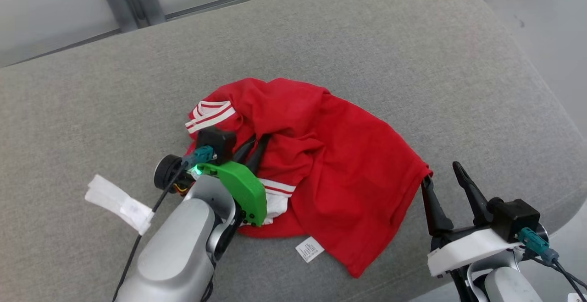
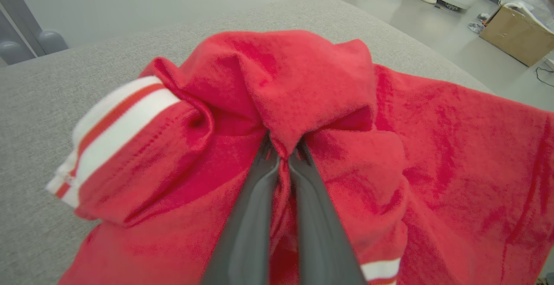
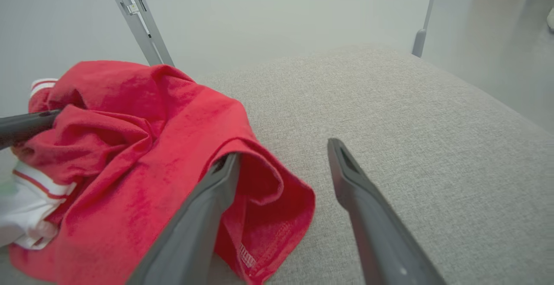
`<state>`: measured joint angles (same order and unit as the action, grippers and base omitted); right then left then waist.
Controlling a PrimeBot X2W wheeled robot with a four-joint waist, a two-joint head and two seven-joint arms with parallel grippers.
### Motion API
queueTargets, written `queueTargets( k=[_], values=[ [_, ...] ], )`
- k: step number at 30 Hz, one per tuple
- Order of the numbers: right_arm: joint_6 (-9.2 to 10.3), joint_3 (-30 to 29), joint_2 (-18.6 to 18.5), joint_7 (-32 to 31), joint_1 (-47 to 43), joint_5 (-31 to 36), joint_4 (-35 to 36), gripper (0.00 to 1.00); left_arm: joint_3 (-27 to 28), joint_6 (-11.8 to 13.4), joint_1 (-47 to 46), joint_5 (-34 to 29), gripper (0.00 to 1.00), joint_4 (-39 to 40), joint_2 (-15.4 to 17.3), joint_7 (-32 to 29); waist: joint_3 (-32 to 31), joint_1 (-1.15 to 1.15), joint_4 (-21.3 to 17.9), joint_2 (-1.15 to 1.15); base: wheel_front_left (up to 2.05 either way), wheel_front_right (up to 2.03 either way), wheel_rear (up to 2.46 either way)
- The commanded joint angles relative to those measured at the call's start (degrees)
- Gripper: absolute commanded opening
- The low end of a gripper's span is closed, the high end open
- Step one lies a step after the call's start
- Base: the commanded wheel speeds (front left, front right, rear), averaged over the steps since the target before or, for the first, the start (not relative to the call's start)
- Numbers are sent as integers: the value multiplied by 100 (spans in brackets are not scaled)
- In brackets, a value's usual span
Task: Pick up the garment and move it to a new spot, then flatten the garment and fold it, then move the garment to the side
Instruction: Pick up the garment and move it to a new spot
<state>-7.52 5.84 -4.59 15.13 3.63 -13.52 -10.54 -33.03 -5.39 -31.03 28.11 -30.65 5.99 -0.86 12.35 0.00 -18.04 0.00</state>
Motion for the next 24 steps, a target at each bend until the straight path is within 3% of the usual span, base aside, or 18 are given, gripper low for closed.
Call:
queueTargets(
  k=[1, 2, 9, 18, 24],
  values=[
    [6, -34, 7, 4, -9, 1, 9, 100, 6, -23, -106, -73, 49, -179, -20, 279, 45, 0, -46, 0, 0, 0, 0],
    [6, -53, 4, 3, -25, 13, 21, 100, 2, -32, -124, -58, 100, -367, -79, 495, 28, 0, 0, 0, 0, 0, 0],
    [6, -216, -128, 3, -193, 96, 85, 100, 140, 154, -113, -197, 100, -409, -223, 1554, -218, 0, 526, 0, 0, 0, 0],
    [7, -500, -272, 3, -531, 194, 197, 100, 1277, 581, 1723, -510, 100, 1502, -16, 1599, -740, 0, 1168, 0, 0, 0, 0],
    [7, -624, -403, 3, -730, 286, 363, 100, 1954, 581, 2914, -814, 100, 1934, -75, 1600, -999, 0, 1589, 0, 0, 0, 0]
  ],
)
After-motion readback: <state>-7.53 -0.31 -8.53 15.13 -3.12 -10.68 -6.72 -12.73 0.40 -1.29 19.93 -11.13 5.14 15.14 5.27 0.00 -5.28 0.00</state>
